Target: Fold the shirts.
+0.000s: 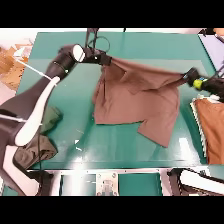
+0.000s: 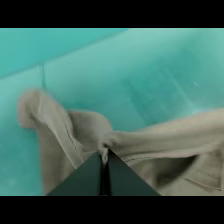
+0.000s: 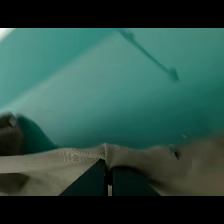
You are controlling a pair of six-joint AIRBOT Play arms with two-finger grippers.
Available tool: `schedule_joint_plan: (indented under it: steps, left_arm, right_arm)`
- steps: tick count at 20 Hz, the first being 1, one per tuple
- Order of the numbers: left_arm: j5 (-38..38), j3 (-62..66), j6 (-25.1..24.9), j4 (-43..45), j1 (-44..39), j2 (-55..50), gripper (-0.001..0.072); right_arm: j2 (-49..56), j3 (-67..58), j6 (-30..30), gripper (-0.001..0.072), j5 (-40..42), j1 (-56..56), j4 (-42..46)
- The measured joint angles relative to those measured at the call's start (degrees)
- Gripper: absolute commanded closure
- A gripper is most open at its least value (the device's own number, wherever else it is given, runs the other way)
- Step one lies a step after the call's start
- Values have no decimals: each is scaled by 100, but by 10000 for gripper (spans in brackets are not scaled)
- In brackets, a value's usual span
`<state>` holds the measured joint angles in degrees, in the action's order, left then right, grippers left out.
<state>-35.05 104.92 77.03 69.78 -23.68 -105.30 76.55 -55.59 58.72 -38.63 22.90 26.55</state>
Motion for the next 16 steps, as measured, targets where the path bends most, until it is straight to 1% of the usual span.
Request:
schedule_joint_plan:
  steps: [1,2,4,5,8,10,12,13,15,16]
  left_arm:
    - [50,31,-37,-90,15,-114,342]
    - [35,83,-46,-142,57,-201,178]
    - [-330,332,-68,-229,212,-286,180]
    - [-721,535,-76,-264,334,-319,179]
    - [-2201,1134,-87,-297,837,-332,180]
    - [-3244,1309,-92,-315,1200,-280,181]
    - [-4098,1222,-96,-337,1493,-195,182]
    - [-4411,1097,-101,-374,1585,-162,182]
    - [-4931,778,-105,-398,1711,-103,182]
    - [-5115,623,-107,-407,1751,-90,182]
  right_arm:
    - [321,-35,-24,507,26,-20,-33]
    - [557,-74,-46,436,22,-33,-39]
    - [835,-216,-63,441,-195,63,11]
    - [901,-319,-66,442,-378,186,90]
    - [896,-588,-46,451,-1174,741,426]
    - [815,-658,96,448,-1716,1198,723]
    - [756,-592,317,417,-2208,1596,1150]
    - [739,-498,417,417,-2380,1716,1360]
    - [726,-216,538,415,-2653,1827,1661]
    - [721,-76,581,386,-2677,1853,1775]
